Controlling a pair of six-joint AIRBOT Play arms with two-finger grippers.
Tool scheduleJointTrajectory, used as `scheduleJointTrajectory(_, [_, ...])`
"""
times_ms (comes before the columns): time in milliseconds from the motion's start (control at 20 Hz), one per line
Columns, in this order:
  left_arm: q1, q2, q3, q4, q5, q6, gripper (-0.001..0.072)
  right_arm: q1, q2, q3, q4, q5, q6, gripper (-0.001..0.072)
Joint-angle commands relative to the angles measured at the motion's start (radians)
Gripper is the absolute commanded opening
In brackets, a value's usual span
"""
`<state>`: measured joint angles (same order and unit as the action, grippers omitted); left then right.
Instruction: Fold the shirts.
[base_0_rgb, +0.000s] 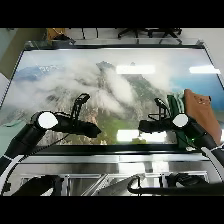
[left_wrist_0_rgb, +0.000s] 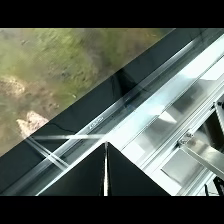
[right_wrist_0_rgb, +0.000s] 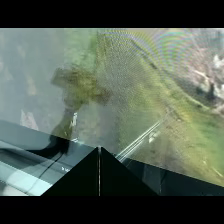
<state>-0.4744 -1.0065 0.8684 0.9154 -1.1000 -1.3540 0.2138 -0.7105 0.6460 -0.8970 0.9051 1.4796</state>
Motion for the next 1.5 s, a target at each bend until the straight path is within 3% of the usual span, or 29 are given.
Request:
scheduleJointTrajectory(0, [-0.001, 0.000, 0.000, 0.000, 0.000, 0.000, 0.0016, 0.001, 0.000, 0.000, 0.000, 0.000, 0.000, 0.0019])
scheduleJointTrajectory(600, [0.000, 0.000, 0.000, 0.010, -0.044, 0.000, 0.0016, 0.001, 0.000, 0.000, 0.000, 0.000, 0.000, 0.0020])
scheduleJointTrajectory(700, [0.024, 0.000, 0.024, 0.048, -0.111, -0.035, 0.0011, 0.001, 0.000, 0.000, 0.000, 0.000, 0.000, 0.0020])
scheduleJointTrajectory(900, [0.088, 0.092, 0.097, 0.544, -0.305, -0.333, 0.0013, 0.001, 0.000, 0.000, 0.000, 0.000, 0.000, 0.0020])
scheduleJointTrajectory(1000, [0.170, 0.153, 0.110, 0.750, -0.410, -0.351, 0.0015, 0.001, 0.000, 0.000, 0.000, 0.001, 0.000, 0.0020])
scheduleJointTrajectory(1150, [0.371, 0.239, 0.069, 0.856, -0.418, -0.356, 0.0019, 0.001, 0.000, 0.000, 0.000, 0.000, 0.000, 0.0020])
scheduleJointTrajectory(1200, [0.457, 0.267, 0.041, 0.856, -0.400, -0.346, 0.0048, 0.001, 0.000, 0.000, 0.000, 0.000, 0.000, 0.0020])
scheduleJointTrajectory(1300, [0.623, 0.309, -0.023, 0.856, -0.363, -0.327, 0.0709, 0.001, 0.000, 0.000, 0.000, 0.000, 0.000, 0.0020])
scheduleJointTrajectory(1450, [0.838, 0.323, -0.101, 0.871, -0.315, -0.277, 0.0698, 0.001, 0.000, 0.000, 0.000, 0.000, 0.000, 0.0020])
